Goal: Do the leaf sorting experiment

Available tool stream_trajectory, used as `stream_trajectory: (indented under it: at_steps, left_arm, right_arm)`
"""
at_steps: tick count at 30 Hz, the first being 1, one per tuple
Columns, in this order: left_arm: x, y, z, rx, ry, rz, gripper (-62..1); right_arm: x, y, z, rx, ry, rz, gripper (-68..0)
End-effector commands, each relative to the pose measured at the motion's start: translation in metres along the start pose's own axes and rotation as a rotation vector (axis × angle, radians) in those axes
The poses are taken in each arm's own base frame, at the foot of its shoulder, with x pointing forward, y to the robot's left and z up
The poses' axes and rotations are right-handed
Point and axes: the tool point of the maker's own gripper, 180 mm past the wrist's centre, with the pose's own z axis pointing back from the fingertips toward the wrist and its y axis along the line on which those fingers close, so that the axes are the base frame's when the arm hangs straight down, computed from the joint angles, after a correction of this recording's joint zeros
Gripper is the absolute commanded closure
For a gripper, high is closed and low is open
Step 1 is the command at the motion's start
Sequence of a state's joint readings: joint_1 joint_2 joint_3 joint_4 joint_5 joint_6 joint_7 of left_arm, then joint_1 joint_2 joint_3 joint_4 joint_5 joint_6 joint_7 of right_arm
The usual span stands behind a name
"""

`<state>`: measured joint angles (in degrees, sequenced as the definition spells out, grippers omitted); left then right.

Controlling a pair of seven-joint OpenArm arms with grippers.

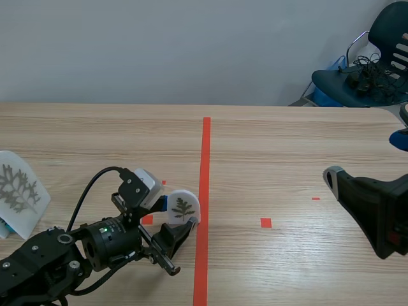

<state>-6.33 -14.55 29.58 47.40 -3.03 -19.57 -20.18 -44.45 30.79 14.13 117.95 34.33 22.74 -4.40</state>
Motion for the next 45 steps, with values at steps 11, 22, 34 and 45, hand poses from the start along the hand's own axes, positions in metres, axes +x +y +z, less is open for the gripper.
stream_trajectory:
  at_steps: [11, 22, 34, 45]
  left_arm:
    - [0.022, -0.002, -0.001, -0.019, -0.065, 0.01, -8.3]
    - [0.066, 0.008, 0.064, 0.098, -0.16, 0.089, -6.7]
    - [0.019, 0.093, 0.159, 0.601, -0.117, 0.23, -6.7]
    - [-0.026, 0.142, 0.177, 0.802, -0.059, 0.275, -6.8]
  right_arm:
    - [0.006, -0.003, -0.001, -0.01, -0.029, -0.002, -67.9]
    - [0.006, -0.003, -0.001, -0.01, -0.028, -0.003, -67.9]
    - [0.006, -0.003, -0.001, -0.01, -0.029, -0.003, -67.9]
    - [0.007, -0.003, -0.001, -0.01, -0.03, -0.003, -67.9]
